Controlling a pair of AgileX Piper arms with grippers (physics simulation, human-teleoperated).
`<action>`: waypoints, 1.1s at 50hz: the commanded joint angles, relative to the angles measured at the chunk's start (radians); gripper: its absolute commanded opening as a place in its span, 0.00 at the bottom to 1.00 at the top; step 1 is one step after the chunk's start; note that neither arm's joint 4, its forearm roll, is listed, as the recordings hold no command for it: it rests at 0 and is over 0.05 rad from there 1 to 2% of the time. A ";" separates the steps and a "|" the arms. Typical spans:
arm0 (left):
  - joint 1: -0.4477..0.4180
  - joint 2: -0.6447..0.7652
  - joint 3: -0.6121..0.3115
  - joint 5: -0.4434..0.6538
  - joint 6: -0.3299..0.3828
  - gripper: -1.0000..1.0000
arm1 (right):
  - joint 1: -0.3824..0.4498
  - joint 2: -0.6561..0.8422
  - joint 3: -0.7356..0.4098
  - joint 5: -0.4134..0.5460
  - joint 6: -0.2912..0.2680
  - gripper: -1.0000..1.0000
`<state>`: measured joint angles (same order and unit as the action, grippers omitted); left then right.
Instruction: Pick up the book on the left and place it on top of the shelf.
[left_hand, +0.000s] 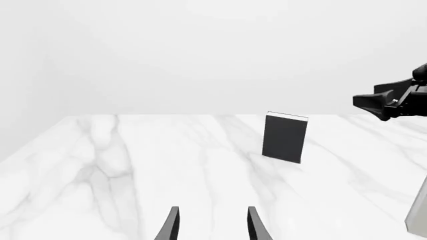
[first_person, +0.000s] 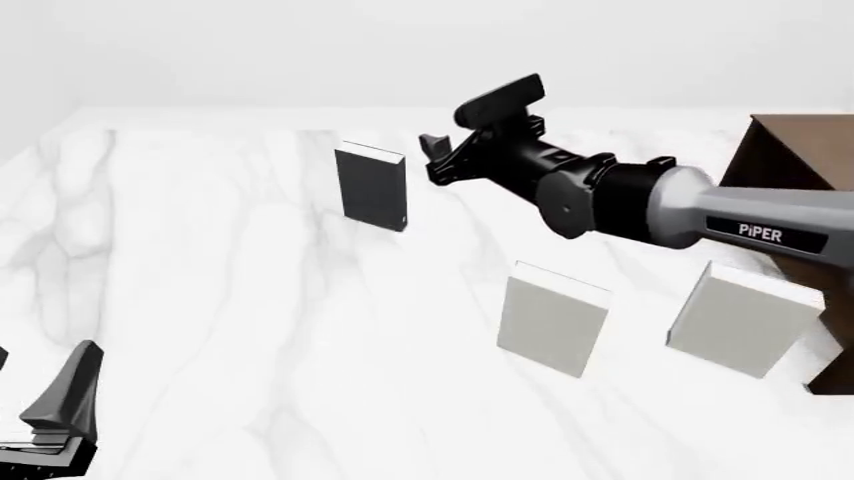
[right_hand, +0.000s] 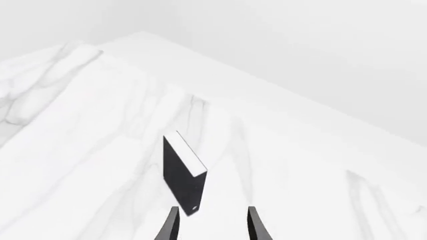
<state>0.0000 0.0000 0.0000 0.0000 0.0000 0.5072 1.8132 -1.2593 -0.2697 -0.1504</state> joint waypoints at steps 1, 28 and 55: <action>0.000 0.000 0.000 0.000 0.000 1.00 | -0.002 0.056 -0.040 -0.008 0.004 1.00; 0.000 0.000 0.000 0.000 0.000 1.00 | 0.010 0.175 -0.147 0.001 0.016 1.00; 0.000 0.000 0.000 0.000 0.000 1.00 | 0.011 0.275 -0.250 0.014 0.019 1.00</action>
<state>0.0000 0.0000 0.0000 0.0000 0.0000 0.5171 2.0452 -1.4678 -0.2617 -0.1321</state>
